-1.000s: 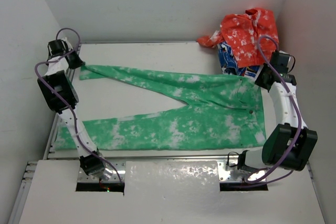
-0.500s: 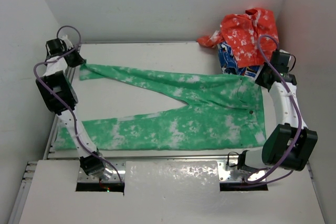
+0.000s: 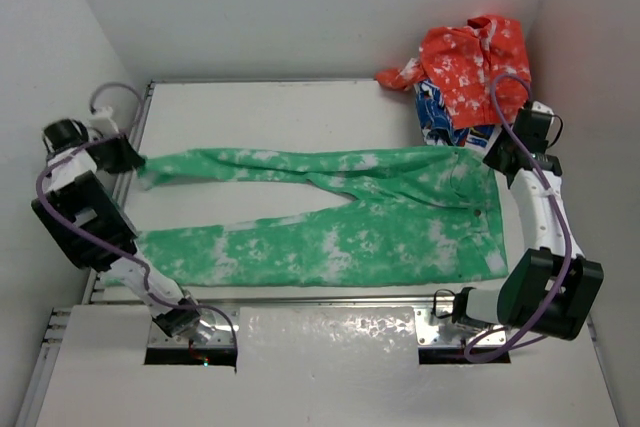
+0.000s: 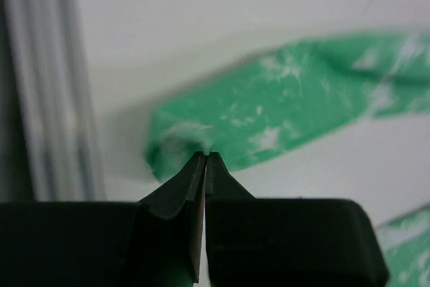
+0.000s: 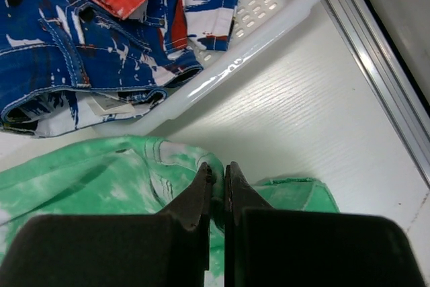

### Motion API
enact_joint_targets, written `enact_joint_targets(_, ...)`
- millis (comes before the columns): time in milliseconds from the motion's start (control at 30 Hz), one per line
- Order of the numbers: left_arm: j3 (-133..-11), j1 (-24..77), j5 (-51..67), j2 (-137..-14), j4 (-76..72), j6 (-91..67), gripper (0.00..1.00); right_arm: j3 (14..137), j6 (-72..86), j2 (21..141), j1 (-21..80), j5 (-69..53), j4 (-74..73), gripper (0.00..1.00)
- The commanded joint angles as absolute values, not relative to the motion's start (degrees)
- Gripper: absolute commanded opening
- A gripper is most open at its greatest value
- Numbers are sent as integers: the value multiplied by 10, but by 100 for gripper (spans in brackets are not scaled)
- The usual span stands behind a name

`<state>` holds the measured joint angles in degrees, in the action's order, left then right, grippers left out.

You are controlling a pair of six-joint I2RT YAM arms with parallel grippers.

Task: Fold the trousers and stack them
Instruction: Flatten the trousers out

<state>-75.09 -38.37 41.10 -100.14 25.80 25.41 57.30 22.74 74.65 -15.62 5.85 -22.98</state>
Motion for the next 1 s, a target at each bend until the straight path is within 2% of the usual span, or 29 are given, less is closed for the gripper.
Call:
enact_joint_targets(0,-688,-401,308,-1056,414,403,0,566,242,737,-155,40,-186,0)
enact_joint_targets(167,-640,-442,258,-1051,444,439,0,564,238,738,-155,28,-179,0)
enact_joint_targets(367,-608,-443,286,-966,474,456,0,578,232,742,-156,28,-185,0)
enact_joint_targets(433,-616,-441,327,-932,459,449,0,582,233,744,-155,26,-185,0)
enact_joint_targets(600,-695,-423,348,-947,443,404,0,588,238,745,-155,13,-187,0)
enact_joint_targets(667,-725,-424,353,-958,477,399,0,595,233,744,-156,11,-202,8)
enact_joint_targets(700,-742,-424,348,-962,479,391,3,602,229,742,-156,15,-207,9)
enact_joint_targets(767,-752,-425,310,-965,453,343,12,607,212,740,-156,20,-221,2)
enact_joint_targets(800,-756,-425,294,-968,436,324,23,608,207,737,-156,28,-223,0)
enact_joint_targets(833,-756,-425,262,-971,408,293,27,607,207,736,-156,29,-223,0)
enact_joint_targets(967,-767,-425,218,-1018,399,258,35,604,210,735,-156,20,-219,0)
